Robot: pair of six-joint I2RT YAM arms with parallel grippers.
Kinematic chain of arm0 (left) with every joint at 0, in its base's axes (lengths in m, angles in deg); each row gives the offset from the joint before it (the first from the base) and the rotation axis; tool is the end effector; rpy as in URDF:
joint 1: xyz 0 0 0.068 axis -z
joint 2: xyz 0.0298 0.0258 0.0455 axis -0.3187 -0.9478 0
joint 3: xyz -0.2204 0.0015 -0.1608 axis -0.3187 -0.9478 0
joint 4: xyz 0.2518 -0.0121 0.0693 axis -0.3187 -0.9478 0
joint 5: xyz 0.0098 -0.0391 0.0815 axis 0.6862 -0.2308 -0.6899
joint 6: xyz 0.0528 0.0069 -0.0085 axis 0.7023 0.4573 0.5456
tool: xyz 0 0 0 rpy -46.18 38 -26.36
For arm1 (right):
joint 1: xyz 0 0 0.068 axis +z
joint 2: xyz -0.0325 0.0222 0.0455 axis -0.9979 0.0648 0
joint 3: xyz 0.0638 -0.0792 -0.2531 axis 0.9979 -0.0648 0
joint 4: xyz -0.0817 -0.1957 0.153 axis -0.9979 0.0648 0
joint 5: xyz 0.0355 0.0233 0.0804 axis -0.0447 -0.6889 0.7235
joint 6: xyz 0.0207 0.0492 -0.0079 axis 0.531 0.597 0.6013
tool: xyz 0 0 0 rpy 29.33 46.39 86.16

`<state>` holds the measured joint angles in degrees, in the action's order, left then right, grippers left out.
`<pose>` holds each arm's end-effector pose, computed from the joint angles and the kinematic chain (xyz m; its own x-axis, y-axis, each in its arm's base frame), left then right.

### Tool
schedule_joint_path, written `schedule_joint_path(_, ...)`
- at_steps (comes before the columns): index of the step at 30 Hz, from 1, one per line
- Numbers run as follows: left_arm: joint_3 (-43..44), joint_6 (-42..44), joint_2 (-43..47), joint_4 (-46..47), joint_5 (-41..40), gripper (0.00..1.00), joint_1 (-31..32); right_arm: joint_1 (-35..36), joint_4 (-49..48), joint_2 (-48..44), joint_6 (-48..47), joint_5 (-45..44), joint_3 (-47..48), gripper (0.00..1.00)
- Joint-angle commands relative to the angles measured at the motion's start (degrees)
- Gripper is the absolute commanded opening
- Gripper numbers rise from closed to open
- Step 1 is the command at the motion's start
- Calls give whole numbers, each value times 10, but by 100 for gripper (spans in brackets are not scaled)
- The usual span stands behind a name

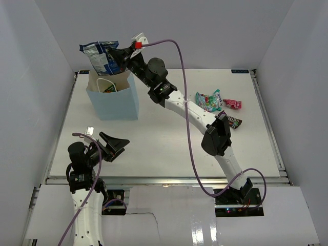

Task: Place the snacks into the paper bag

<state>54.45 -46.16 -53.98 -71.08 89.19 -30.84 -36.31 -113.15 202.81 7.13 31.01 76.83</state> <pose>0.1013 -0.0052 0.2194 -0.6575 -0.6978 -0.2843 -0.0211 0.3942 -0.9188 0.3356 0.4011 0.4464 0.2315 0.4660 -0.8540 -0.8153 0.5719 0.0910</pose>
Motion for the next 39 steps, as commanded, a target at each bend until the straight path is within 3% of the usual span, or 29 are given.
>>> schedule_joint_path(1, -3, 7, 5, -1, 9, 96, -1, 21, -90, 18, -19, -52, 15, 8)
schedule_joint_path(6, 1, 8, 10, -11, 7, 96, -2, 28, -102, 35, -14, -74, 9, 8)
schedule_joint_path(12, 5, 8, 13, -17, 5, 96, -1, 24, -108, 37, -11, -70, -16, 25)
schedule_joint_path(15, 7, 8, 16, -18, 4, 96, -2, 18, -100, 25, -7, -58, -23, 46)
schedule_joint_path(19, 10, 8, 19, -18, 2, 96, -1, 6, -87, 2, -5, -35, -29, 59)
schedule_joint_path(26, 22, 10, 22, -18, 3, 96, -2, -19, -46, -64, -3, 24, -78, 69)
schedule_joint_path(27, 22, 11, 23, -19, 3, 96, -1, -30, -46, -89, -3, 39, -93, 71)
schedule_joint_path(31, 17, 8, 34, -25, 4, 96, -1, -74, -38, -156, -6, 233, -192, 77)
schedule_joint_path(34, 16, 7, 47, -28, 4, 96, -1, -118, 17, -213, -17, 341, -239, 79)
schedule_joint_path(38, 18, 13, 53, -30, 2, 96, -2, -209, 126, -283, -25, 419, -359, 81)
schedule_joint_path(39, 15, 14, 52, -31, 2, 96, -1, -228, 194, -307, -38, 433, -377, 82)
